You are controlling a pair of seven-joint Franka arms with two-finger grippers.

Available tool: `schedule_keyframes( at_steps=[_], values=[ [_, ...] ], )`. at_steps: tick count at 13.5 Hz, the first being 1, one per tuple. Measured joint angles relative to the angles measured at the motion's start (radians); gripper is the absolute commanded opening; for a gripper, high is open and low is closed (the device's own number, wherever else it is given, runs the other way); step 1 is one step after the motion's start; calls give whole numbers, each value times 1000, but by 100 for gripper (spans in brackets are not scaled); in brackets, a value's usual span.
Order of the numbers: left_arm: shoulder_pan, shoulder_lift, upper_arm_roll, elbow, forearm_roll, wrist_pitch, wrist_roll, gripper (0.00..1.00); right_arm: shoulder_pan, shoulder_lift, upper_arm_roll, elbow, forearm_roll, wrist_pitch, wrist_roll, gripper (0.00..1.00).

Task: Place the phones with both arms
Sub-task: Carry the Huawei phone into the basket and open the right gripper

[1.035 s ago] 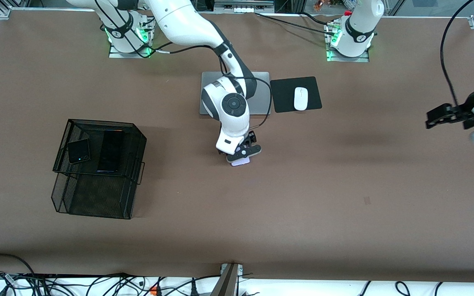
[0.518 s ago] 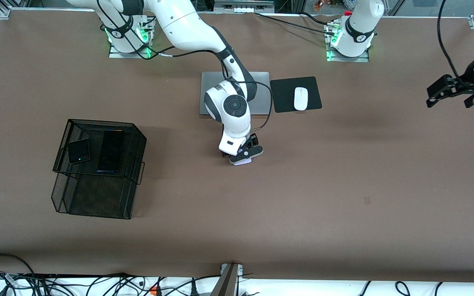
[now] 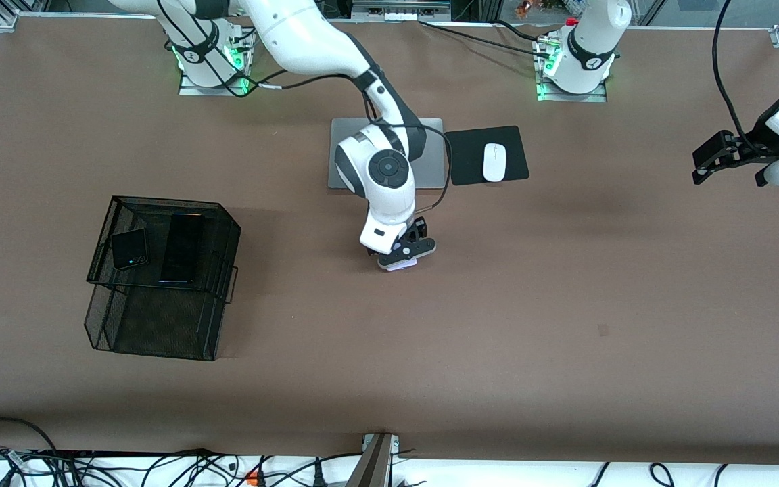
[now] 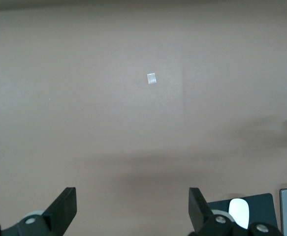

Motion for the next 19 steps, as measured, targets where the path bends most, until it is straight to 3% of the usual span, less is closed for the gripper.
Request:
schedule_keyframes(
  at_steps=[5,8,15,19],
  values=[
    [0,26,-5,31,51,-5,21,100,-21,-199,-186,9,0,-341,-1,0],
    [0,39,-15,59,67,-24,21,100,-104,-237,-303,5,0,-440,-77,0],
    [0,77,-17,114,69,-50,23,100,-468,-175,-289,2,7,-310,-426,0],
    [0,80,-17,118,69,-53,23,100,-614,-104,-179,-5,54,-212,-549,0]
  ],
)
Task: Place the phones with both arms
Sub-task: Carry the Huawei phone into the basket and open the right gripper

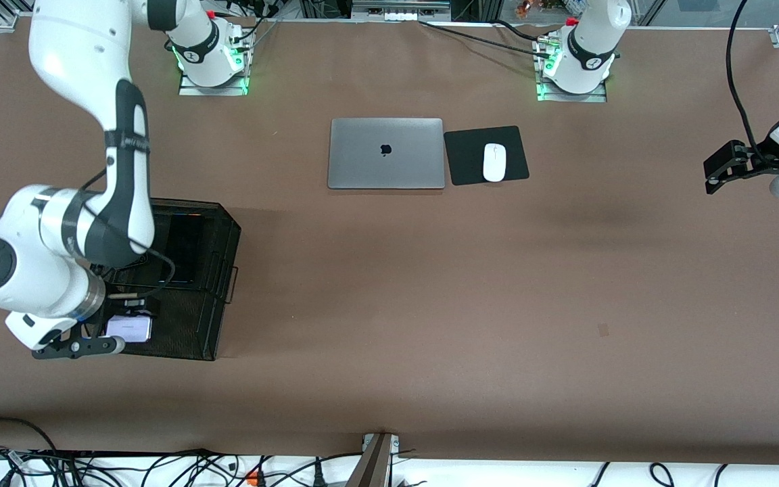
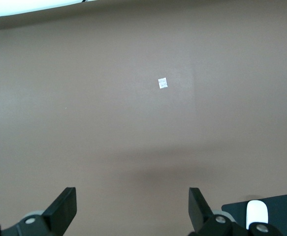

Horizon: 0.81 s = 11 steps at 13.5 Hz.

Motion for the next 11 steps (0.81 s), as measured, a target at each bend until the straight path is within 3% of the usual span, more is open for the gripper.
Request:
schedule_keyframes(
  at_steps=[3,4,5,6,11],
  values=[
    [0,1,0,1,0,-1,0,100,-39,48,56,-12,5,53,-16,0],
    [0,1,0,1,0,-1,0,100,-38,57,61,-16,6,64,-16,36],
    [0,1,0,1,0,-2,0,100,-38,63,63,-20,6,71,-16,87],
    [0,1,0,1,0,-2,0,100,-38,67,64,-24,12,74,-15,100],
    [0,1,0,1,0,-4,0,100,-43,69,60,-30,50,72,-16,100]
  ],
)
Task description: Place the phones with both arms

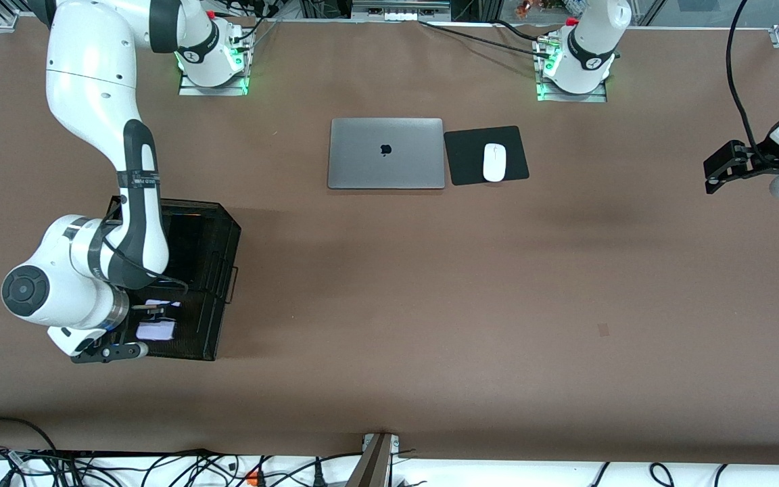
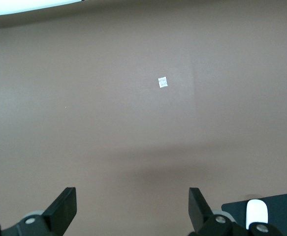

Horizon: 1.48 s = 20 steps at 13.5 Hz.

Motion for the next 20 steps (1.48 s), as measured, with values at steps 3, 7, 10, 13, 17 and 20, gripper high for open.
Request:
schedule_keyframes(
  at_steps=[3,7,10,13,17,20],
  values=[
    [0,0,0,0,0,-3,0,100,4,-37,-36,18,0,-93,-1,100],
    [0,1,0,1,0,-15,-1,100,13,-171,-80,34,-58,-261,-14,100],
    [0,1,0,1,0,-15,-1,100,57,-292,-81,33,-141,-386,-9,100],
    [0,1,0,2,0,-16,-1,100,63,-386,-89,2,-191,-477,-9,100],
    [0,2,0,2,0,-16,-1,100,3,-612,37,-229,-370,-418,67,100],
    [0,2,0,3,0,-16,-1,100,-205,-764,320,-361,-450,-393,187,100]
  ],
)
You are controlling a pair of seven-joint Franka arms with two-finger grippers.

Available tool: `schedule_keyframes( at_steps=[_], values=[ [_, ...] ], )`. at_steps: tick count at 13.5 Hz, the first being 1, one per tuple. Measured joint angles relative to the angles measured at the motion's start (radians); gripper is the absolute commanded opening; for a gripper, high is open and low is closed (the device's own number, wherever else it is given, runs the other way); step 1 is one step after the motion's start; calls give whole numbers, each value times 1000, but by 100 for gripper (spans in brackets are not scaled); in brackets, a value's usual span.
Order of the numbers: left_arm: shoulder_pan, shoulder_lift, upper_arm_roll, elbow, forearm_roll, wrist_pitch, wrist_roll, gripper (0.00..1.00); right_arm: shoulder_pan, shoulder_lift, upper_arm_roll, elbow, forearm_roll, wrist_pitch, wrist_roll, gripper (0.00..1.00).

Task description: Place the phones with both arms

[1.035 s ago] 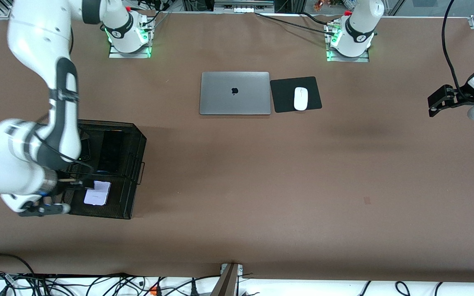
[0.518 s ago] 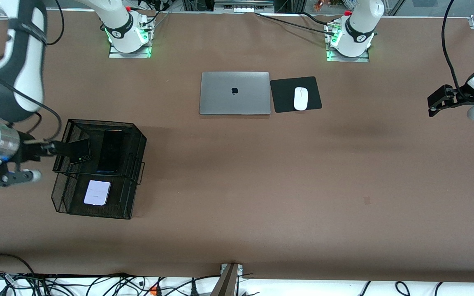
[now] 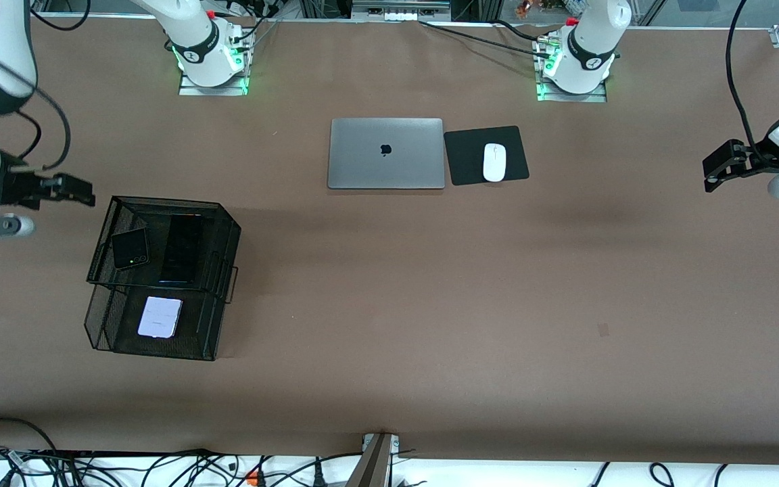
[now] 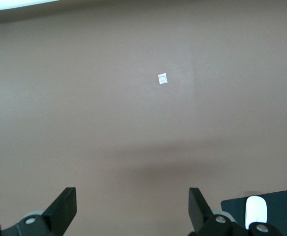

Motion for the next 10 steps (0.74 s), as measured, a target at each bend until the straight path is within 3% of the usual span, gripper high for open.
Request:
schedule_keyframes(
  at_steps=[2,3,10],
  values=[
    [0,0,0,0,0,-1,0,100,-122,-38,142,-13,-18,-11,39,100],
    [0,0,-1,1,0,-1,0,100,-153,-47,172,-8,-22,-23,47,100],
    [0,1,-1,1,0,-7,0,100,-182,-48,182,51,-22,-104,51,100]
  ],
)
